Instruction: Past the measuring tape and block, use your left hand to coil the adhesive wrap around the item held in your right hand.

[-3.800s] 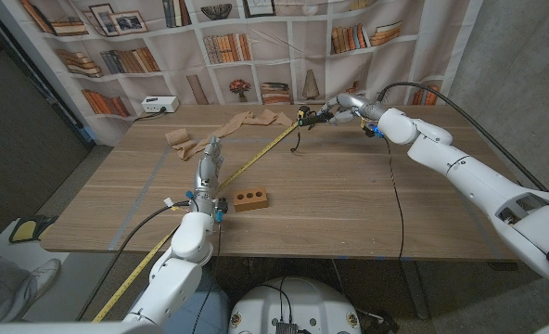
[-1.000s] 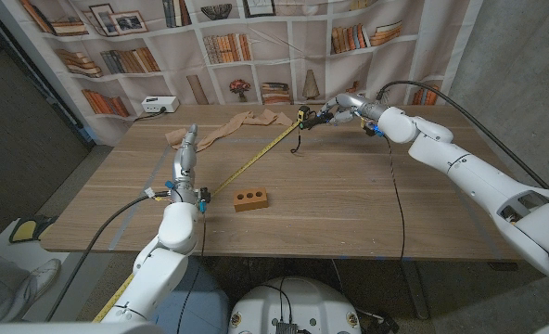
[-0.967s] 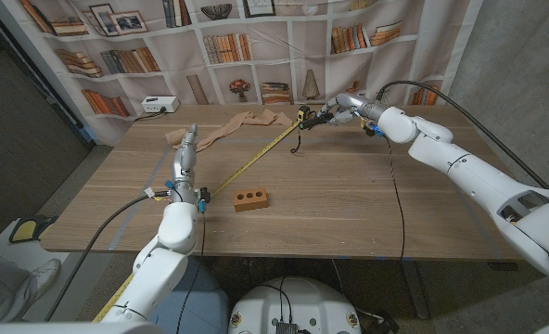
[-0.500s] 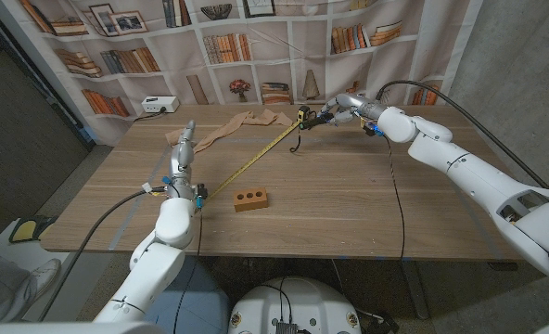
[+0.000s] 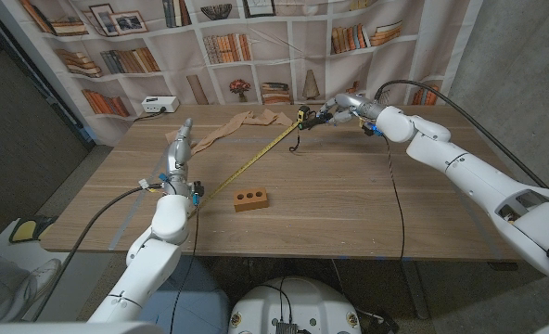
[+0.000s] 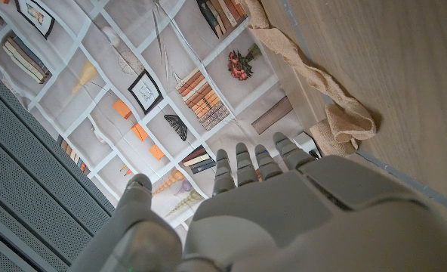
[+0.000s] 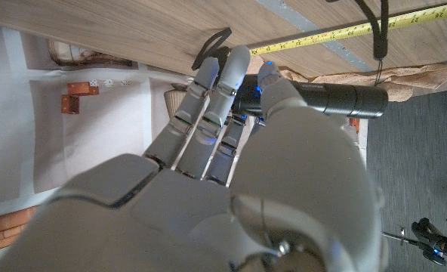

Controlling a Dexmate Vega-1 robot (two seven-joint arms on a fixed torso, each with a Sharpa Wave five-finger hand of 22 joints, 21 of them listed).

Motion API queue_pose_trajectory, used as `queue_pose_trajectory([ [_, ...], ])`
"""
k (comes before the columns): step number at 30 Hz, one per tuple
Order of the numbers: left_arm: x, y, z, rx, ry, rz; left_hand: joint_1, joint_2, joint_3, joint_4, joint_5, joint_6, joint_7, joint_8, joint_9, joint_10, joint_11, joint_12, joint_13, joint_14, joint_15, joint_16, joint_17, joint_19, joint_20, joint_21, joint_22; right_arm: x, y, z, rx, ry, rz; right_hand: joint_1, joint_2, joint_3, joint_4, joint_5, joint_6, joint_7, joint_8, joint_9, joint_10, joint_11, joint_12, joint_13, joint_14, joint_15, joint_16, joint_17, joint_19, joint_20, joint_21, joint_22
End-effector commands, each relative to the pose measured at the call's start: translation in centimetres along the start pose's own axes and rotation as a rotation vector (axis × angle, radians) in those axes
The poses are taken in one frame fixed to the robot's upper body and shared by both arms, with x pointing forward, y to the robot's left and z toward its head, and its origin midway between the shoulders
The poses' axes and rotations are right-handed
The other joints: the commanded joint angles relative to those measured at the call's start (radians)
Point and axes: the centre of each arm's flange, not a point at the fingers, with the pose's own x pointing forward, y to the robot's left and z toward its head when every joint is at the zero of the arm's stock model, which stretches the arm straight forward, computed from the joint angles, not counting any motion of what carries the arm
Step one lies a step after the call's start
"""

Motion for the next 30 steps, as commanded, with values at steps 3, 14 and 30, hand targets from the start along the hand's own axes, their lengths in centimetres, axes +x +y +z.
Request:
queue_pose_trajectory([
  [3,1.4,0.5,0.1,0.021,-0.007,-0.011,0.003,0.009,0.006,-0.007,0.002,0.006,0.002,-0.001,0.002,0.008,-0.002,-0.002,0.002,-0.002,0.002,-0.001,0.004,-0.002,-0.003,0.001,0.002,0.6,0.1,0.5,-0.003,0.001,0.008,0.001,0.013,0.03,0.024,0.005,0.09,0.077,0.004,0.005,0.295,-0.017,0.113,0.076,0.01,-0.05,-0.007,0.008,-0.005,-0.039,0.011,-0.002],
  [14,3.1,0.7,0.4,0.05,-0.016,-0.032,0.007,0.012,0.009,-0.009,0.002,0.007,0.003,0.0,0.002,0.007,0.001,-0.002,0.002,-0.003,0.001,-0.001,0.004,-0.001,-0.002,0.001,0.002,1.1,0.1,0.8,-0.008,0.003,0.007,0.001,0.013,0.032,0.023,0.005,0.092,0.078,0.002,0.006,0.297,-0.015,0.111,0.074,0.011,-0.05,-0.013,0.013,-0.008,-0.04,0.021,-0.003],
  [30,5.1,1.2,0.7,0.084,-0.02,-0.057,0.016,0.023,0.017,-0.012,0.002,0.003,0.0,-0.002,0.002,0.005,-0.001,-0.004,0.002,-0.006,0.002,-0.003,0.003,-0.002,0.0,0.001,0.002,1.5,-0.1,1.3,-0.011,-0.003,0.006,-0.002,0.013,0.033,0.025,0.005,0.094,0.078,-0.002,0.006,0.299,-0.016,0.108,0.075,0.016,-0.05,-0.021,0.021,-0.012,-0.04,0.035,-0.006],
])
